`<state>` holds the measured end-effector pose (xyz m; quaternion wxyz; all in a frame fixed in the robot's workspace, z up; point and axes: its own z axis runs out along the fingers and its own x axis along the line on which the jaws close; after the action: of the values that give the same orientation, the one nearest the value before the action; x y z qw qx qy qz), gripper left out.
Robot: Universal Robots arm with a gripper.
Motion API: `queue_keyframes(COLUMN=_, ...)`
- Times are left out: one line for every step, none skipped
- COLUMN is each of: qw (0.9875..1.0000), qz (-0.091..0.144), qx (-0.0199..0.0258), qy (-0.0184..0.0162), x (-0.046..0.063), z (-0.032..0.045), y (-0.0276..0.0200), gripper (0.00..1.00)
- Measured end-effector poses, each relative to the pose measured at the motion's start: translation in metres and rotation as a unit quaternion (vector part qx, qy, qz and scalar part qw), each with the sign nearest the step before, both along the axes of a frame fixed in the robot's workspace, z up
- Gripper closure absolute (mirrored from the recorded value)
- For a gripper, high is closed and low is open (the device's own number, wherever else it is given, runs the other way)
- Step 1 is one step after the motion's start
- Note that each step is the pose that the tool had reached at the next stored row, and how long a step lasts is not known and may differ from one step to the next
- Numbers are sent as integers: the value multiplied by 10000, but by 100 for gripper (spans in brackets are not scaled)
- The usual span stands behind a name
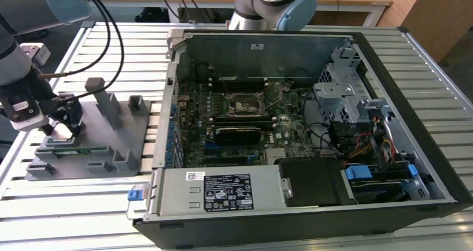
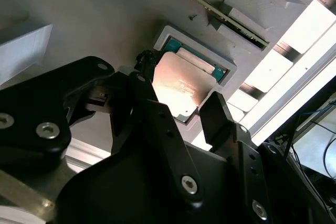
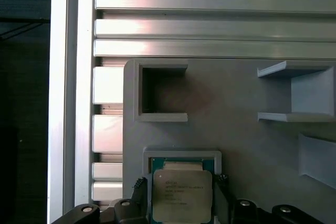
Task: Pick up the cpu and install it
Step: 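Pick up the cpu and move it towards the insertion slot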
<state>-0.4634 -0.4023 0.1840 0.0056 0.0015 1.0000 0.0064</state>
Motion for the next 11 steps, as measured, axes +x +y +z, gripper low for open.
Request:
queue_keyframes(qw=10000, qz=-1, qx=0, qy=-1, x=0, z=1, y=0, gripper=39)
queue_keyframes(qw=10000, qz=-1, qx=0, qy=0, x=0, z=3, y=0, gripper=41)
queue_keyframes(qw=10000, qz=-1, qx=0, qy=0, x=0, z=5, y=0, gripper=41)
queue_keyframes(qw=10000, qz=-2, qx=0, qy=0, x=0, z=7, y=0, gripper=41)
queue_keyframes(qw=10000, qz=-3, qx=0, qy=0, x=0, z=10, y=0, gripper=46)
queue_keyframes(qw=10000, qz=-4, qx=-1, qy=1, x=0, z=14, y=0, gripper=46)
queue_keyframes(qw=10000, qz=-4, qx=0, qy=0, x=0, z=16, y=0, gripper=46)
queue_keyframes(qw=10000, qz=-5, qx=0, qy=0, x=0, z=19, y=0, gripper=46)
queue_keyframes(qw=10000, qz=-5, qx=-1, qy=1, x=0, z=24, y=0, gripper=46)
queue_keyframes(qw=10000, qz=-5, qx=-1, qy=1, x=0, z=28, y=0, gripper=46)
queue_keyframes(qw=10000, qz=-5, qx=0, qy=0, x=0, z=33, y=0, gripper=46)
